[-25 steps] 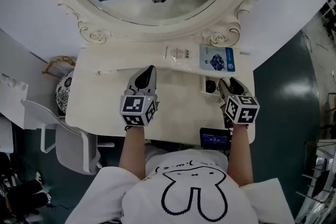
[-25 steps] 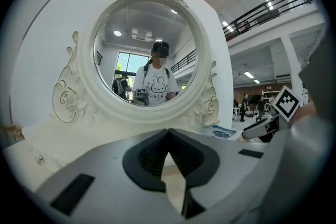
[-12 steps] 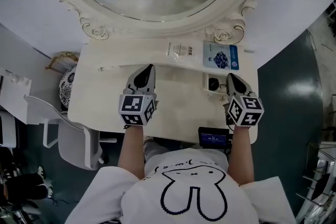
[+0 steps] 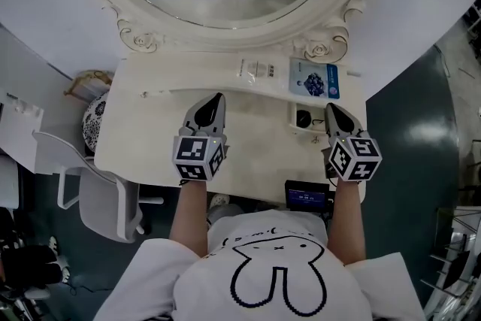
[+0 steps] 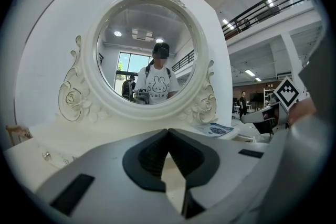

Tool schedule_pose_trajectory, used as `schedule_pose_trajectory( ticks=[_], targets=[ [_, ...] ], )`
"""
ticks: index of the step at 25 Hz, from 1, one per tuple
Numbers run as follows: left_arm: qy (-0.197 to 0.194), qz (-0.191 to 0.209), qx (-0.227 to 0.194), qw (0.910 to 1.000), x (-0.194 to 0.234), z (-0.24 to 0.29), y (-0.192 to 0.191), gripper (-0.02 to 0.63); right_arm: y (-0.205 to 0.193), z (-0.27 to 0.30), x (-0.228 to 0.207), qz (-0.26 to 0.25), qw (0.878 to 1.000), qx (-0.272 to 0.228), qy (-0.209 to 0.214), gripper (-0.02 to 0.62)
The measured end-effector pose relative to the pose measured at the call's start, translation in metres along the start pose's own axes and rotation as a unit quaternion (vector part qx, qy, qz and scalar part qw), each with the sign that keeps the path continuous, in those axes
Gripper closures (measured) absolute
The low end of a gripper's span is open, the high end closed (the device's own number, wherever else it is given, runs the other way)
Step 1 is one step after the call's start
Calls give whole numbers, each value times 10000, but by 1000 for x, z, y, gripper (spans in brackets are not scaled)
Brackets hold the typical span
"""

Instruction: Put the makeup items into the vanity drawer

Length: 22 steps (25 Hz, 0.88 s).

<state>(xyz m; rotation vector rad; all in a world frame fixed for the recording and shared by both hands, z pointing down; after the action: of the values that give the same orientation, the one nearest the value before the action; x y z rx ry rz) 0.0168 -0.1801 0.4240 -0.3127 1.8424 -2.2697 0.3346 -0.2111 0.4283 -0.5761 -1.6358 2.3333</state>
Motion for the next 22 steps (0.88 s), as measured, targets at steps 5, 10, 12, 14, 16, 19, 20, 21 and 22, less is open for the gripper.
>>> schedule_pose_trajectory(
  ticks=[5,10,12,14,16,19,20,21,22],
  targets=[
    [-234,55,-125,9996,11,-3,13,584,5,-12,17,-23,9996,-101,-244,601],
    [-582,168,-157,9980,21,-10,21,584,7,-25,43,28,9984,-230,-525,601],
    [-706,181,-175,9972,27,-14,23,584,7,-30,56,8,9977,-269,-622,601],
    [-814,173,-215,9963,33,-19,25,584,7,-35,68,-13,9968,-304,-736,601],
    [-910,177,-251,9954,41,-25,27,584,7,-39,80,-29,9956,-342,-876,601],
    [-1038,201,-282,9940,55,-36,28,584,6,-48,98,11,9926,-454,-1127,601],
    [-1081,217,-292,9935,60,-40,29,584,6,-52,104,35,9913,-505,-1211,601],
    [-1123,240,-303,9929,64,-44,30,584,5,-55,110,54,9901,-552,-1293,601],
    [-1162,266,-316,9924,69,-48,31,584,4,-59,116,64,9888,-593,-1369,601]
  ],
)
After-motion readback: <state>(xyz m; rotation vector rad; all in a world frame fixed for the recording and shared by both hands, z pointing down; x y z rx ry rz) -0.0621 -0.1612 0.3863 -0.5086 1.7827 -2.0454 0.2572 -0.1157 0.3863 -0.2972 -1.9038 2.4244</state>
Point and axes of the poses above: the fingertips, and each gripper's own axes: z forward along the fingers, x to its left, y out of its top, the point moved 7 cm from there along -z, backward along the fingers, and after that the axes turned 2 degrees about z, right-handed, at the moved point
